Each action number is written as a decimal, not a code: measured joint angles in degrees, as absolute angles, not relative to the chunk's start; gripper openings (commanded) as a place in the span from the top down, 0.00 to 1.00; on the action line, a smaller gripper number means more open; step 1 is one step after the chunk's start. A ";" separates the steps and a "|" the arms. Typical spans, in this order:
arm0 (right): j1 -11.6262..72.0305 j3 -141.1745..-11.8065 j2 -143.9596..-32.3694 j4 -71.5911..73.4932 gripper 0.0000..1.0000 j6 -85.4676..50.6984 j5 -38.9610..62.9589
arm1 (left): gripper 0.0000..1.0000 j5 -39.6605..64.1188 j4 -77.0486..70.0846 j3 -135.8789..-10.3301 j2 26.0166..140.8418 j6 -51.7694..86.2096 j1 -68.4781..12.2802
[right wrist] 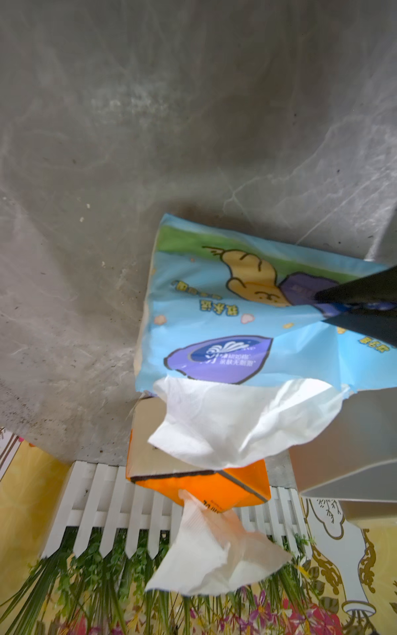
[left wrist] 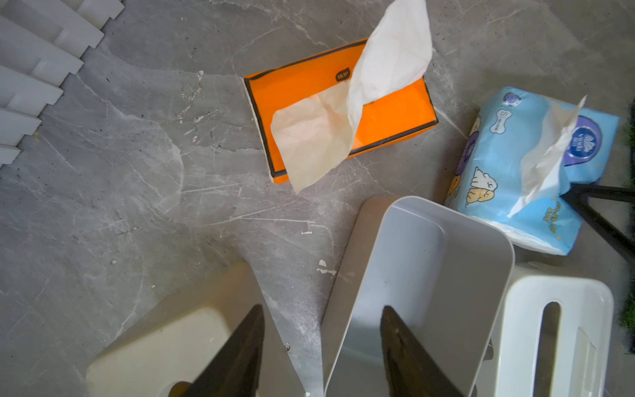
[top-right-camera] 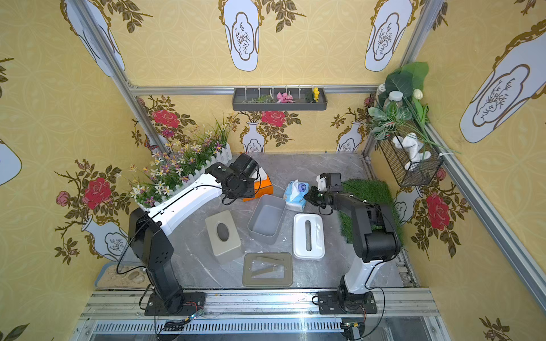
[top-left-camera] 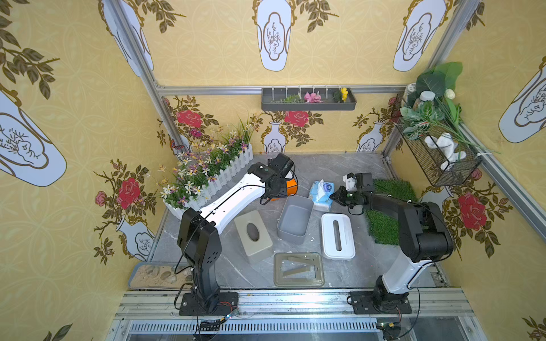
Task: Put the tissue paper into the tissue box
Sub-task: Pick up the paper towel from the center of the board, then place the paper towel in the tissue box.
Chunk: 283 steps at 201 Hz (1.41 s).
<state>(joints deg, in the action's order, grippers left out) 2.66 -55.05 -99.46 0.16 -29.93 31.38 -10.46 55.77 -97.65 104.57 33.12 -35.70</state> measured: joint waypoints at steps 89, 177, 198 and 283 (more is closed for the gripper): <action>2.87 -55.46 -83.90 -2.57 1.00 -33.74 31.42 | 0.44 -10.70 53.89 -91.02 101.36 33.45 -35.68; 23.22 -50.76 -74.48 -7.14 1.00 -39.16 24.95 | 0.42 -12.56 50.68 -87.26 96.31 34.41 -32.97; 26.72 -47.70 -75.44 -4.34 1.00 -41.65 22.09 | 0.42 -11.97 49.45 -84.14 93.06 35.24 -30.72; 33.78 -42.02 -79.02 2.96 1.00 -49.45 13.61 | 0.43 -9.56 48.47 -81.87 91.48 36.25 -29.15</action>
